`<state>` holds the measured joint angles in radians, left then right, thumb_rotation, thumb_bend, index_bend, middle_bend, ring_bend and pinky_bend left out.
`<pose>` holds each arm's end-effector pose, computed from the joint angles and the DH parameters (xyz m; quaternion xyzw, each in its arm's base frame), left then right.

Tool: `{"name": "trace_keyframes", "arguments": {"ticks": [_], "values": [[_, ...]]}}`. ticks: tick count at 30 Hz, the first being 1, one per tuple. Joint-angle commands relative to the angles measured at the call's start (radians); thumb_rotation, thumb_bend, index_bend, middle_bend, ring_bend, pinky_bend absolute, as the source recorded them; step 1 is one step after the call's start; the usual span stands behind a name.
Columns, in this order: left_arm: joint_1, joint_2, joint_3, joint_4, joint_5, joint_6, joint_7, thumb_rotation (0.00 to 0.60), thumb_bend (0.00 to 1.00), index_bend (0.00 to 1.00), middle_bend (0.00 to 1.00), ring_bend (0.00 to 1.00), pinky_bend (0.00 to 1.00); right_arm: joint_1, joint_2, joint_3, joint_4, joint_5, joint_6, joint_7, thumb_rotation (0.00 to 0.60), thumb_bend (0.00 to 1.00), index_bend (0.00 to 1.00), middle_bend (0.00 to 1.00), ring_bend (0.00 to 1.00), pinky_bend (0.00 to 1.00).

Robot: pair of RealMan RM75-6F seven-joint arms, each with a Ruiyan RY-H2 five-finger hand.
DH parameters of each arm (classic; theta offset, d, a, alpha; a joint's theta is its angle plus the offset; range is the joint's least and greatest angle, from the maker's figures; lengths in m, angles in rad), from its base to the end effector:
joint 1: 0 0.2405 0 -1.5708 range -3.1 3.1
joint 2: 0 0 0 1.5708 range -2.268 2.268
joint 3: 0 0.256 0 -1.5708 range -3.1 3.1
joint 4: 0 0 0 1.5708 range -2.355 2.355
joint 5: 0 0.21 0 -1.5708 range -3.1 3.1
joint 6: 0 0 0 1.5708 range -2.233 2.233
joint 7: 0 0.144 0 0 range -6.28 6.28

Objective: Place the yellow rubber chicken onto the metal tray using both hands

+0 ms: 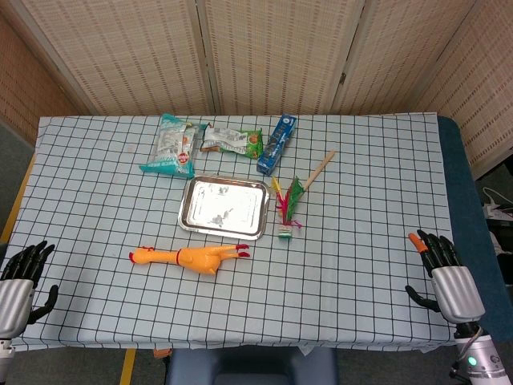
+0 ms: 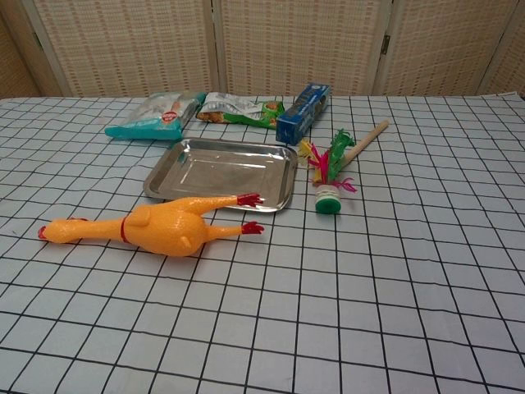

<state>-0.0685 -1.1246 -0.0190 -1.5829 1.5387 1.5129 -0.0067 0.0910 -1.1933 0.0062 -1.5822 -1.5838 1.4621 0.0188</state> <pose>-0.3149 0.1698 0.1573 -0.6055 -0.3800 -0.3854 0.5835 -0.3022 -0.1727 0.1244 0.6214 -0.4049 0.4027 0.5364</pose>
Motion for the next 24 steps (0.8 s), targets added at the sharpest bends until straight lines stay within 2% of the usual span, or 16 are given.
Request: {"name": "trace_keyframes", "arguments": {"ticks": [1, 5, 10, 14, 15, 18, 24], "values": [[-0.003, -0.004, 0.001, 0.000, -0.004, -0.009, 0.004, 0.600, 0.48, 0.00, 0.00, 0.00, 0.09, 0.002, 0.001, -0.001, 0.000, 0.001, -0.006, 0.005, 0.600, 0.18, 0.00, 0.00, 0.00, 0.00], [-0.028, -0.017, -0.001, -0.005, -0.007, -0.052, 0.013, 0.600, 0.47, 0.00, 0.00, 0.00, 0.09, -0.001, 0.010, -0.004, -0.007, -0.001, -0.001, 0.015, 0.600, 0.18, 0.00, 0.00, 0.00, 0.00], [-0.124, -0.035, -0.025, -0.006, -0.028, -0.194, 0.056, 0.600, 0.43, 0.00, 0.00, 0.00, 0.11, -0.005, 0.018, 0.001, -0.008, 0.002, 0.009, 0.027, 0.600, 0.18, 0.00, 0.00, 0.00, 0.00], [-0.154, -0.040, -0.036, -0.009, -0.043, -0.240, 0.064, 0.600, 0.40, 0.00, 0.00, 0.00, 0.12, -0.004, 0.018, 0.004, -0.006, 0.007, 0.007, 0.029, 0.600, 0.18, 0.00, 0.00, 0.00, 0.00], [-0.179, -0.045, -0.043, -0.011, -0.051, -0.276, 0.069, 0.600, 0.40, 0.00, 0.00, 0.00, 0.13, -0.004, 0.017, 0.007, -0.005, 0.013, 0.005, 0.030, 0.600, 0.18, 0.00, 0.00, 0.00, 0.00], [-0.315, -0.096, -0.078, 0.010, -0.104, -0.480, 0.094, 0.600, 0.39, 0.00, 0.00, 0.00, 0.13, 0.000, 0.012, 0.027, 0.006, 0.051, -0.005, 0.029, 0.600, 0.18, 0.00, 0.00, 0.00, 0.00], [-0.419, -0.165, -0.090, 0.039, -0.150, -0.626, 0.105, 0.600, 0.38, 0.00, 0.00, 0.00, 0.13, 0.004, 0.009, 0.043, 0.018, 0.084, -0.018, 0.030, 0.600, 0.18, 0.00, 0.00, 0.00, 0.00]]}}
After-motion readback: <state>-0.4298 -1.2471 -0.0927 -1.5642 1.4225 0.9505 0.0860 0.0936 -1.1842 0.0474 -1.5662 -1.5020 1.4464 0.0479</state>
